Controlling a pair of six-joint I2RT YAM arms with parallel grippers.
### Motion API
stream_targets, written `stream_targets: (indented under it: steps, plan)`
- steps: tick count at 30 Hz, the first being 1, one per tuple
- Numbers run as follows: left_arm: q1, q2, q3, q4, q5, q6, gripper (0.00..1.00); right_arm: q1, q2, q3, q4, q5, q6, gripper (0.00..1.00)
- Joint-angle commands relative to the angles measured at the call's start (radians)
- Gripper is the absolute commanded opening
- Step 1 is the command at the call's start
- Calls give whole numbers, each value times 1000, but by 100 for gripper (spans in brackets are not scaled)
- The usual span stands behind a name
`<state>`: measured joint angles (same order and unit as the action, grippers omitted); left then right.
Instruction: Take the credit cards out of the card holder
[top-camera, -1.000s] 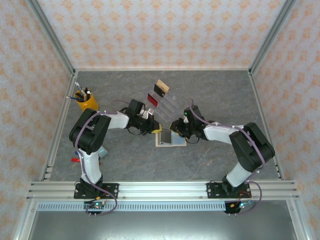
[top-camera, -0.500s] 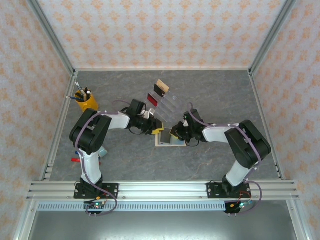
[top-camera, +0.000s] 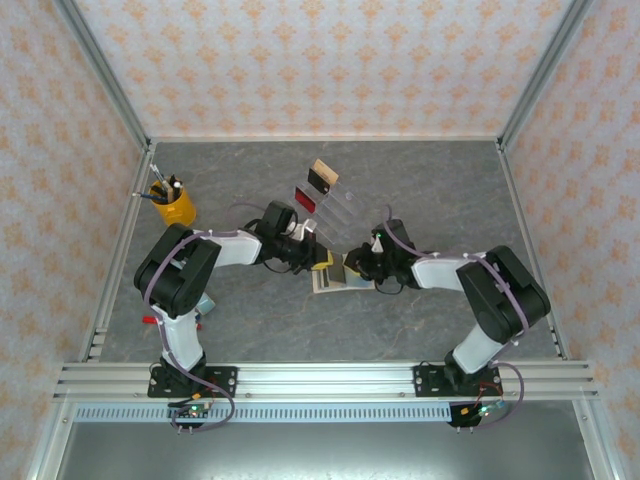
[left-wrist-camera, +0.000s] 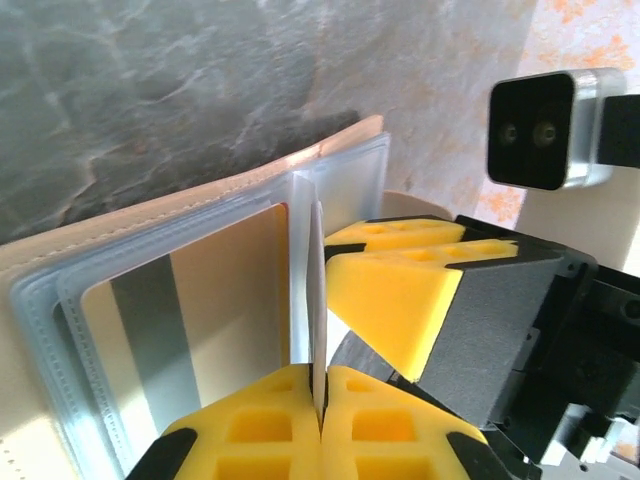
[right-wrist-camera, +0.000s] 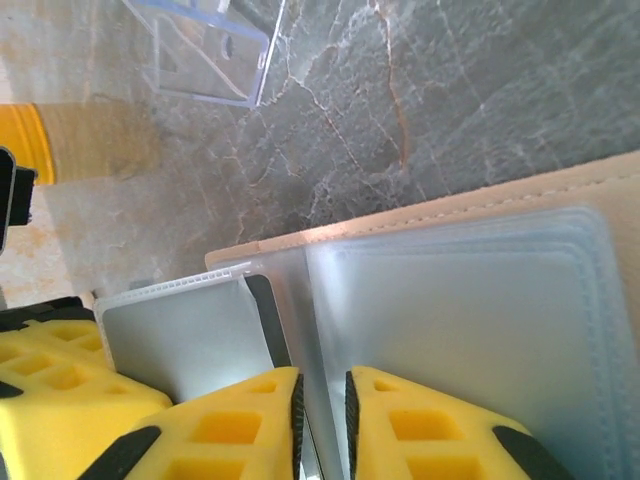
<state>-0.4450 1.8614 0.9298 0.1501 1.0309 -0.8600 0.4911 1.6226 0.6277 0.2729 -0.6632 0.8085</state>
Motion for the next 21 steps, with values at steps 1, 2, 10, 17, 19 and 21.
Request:
stream_targets:
  steps: [1,2,10,17,19,21]
  plan:
    - [14,-35,-7,181,68,-71,0,-27,-30,-27,147,-96,19,23]
    - [17,-35,-7,206,75,-85,0,-33,-30,-32,188,-123,40,23]
    - [39,-44,-24,265,99,-120,0,-58,-29,-71,384,-220,159,23]
    - [58,-61,-61,328,112,-143,0,-62,-21,-84,440,-243,186,16]
    - [61,-61,-67,346,116,-155,0,-61,-22,-85,457,-252,198,13]
    - [65,-58,-69,358,123,-162,0,-62,-21,-85,465,-258,202,10]
